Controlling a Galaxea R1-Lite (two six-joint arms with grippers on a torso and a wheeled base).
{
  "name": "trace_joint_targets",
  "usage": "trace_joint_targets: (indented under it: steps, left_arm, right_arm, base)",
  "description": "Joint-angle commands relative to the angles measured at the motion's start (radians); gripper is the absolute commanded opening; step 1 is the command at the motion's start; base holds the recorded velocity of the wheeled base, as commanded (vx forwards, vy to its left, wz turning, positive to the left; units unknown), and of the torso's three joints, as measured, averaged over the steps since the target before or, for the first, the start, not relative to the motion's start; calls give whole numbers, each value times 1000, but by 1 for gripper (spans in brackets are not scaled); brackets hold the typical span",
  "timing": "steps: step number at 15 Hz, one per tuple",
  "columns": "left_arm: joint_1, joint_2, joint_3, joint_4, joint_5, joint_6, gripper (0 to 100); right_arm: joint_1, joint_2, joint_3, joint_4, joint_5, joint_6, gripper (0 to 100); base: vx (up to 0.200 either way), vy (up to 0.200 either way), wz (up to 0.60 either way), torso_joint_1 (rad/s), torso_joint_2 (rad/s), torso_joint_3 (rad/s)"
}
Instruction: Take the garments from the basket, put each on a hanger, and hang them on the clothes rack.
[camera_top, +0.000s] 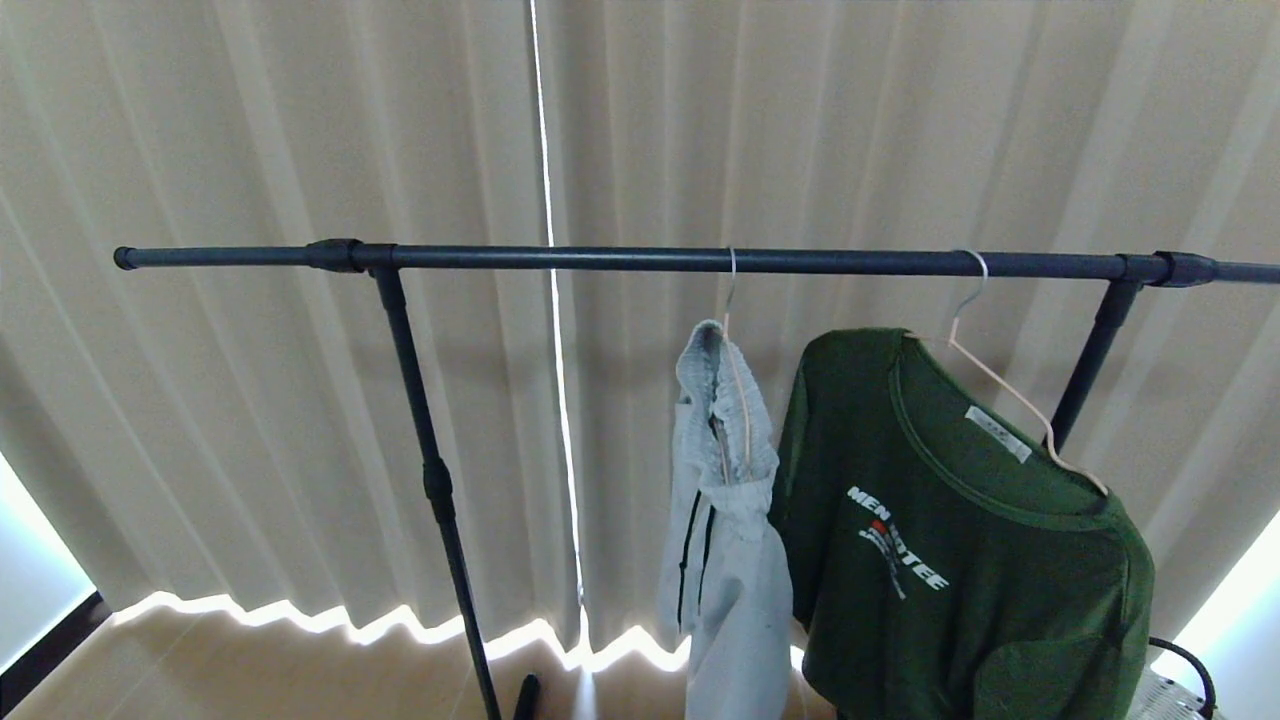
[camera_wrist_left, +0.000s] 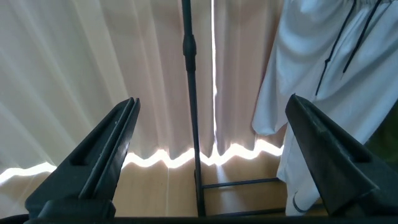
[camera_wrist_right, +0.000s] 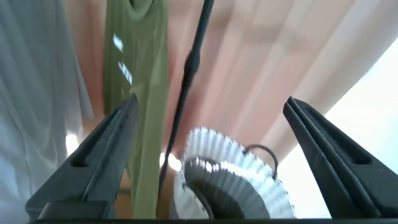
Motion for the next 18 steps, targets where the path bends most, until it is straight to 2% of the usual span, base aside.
trace_joint_targets:
  steps: [1, 2, 3, 4, 6, 13, 14, 16, 18]
  left_arm:
    - [0, 3, 0, 0, 0, -1, 100]
    - [0, 3, 0, 0, 0, -1, 100]
    - [0, 3, 0, 0, 0, -1, 100]
    - [0, 3, 0, 0, 0, -1, 100]
    - [0, 3, 0, 0, 0, 1, 100]
    - [0, 3, 0, 0, 0, -1, 100]
    - [0, 3, 0, 0, 0, -1, 100]
    - [2, 3, 0, 0, 0, -1, 100]
    - [0, 3, 0, 0, 0, 1, 100]
  right_arm:
    - [-4, -35, 9, -7, 20, 35, 100]
    - [-4, -35, 12, -7, 97, 56, 100]
    - [-4, -36, 32, -12, 152, 59, 100]
    - [-4, -35, 54, -39, 175, 82, 100]
    - [-4, -35, 60, -59, 303, 85, 100]
    - [-4, -35, 61, -64, 300, 87, 100]
    - [-5, -36, 61, -64, 283, 107, 100]
    - [-5, -35, 66, -71, 203, 165, 100]
    - [-5, -35, 72, -87, 197, 160, 100]
  base:
    - [0, 0, 0, 0, 0, 0]
    - [0, 0, 0, 0, 0, 0]
    - [0, 0, 0, 0, 0, 0]
    - [0, 0, 0, 0, 0, 0]
    - [0, 0, 0, 0, 0, 0]
    - [0, 0, 0, 0, 0, 0]
    - [0, 0, 0, 0, 0, 0]
    - [0, 0, 0, 0, 0, 0]
    - [0, 0, 0, 0, 0, 0]
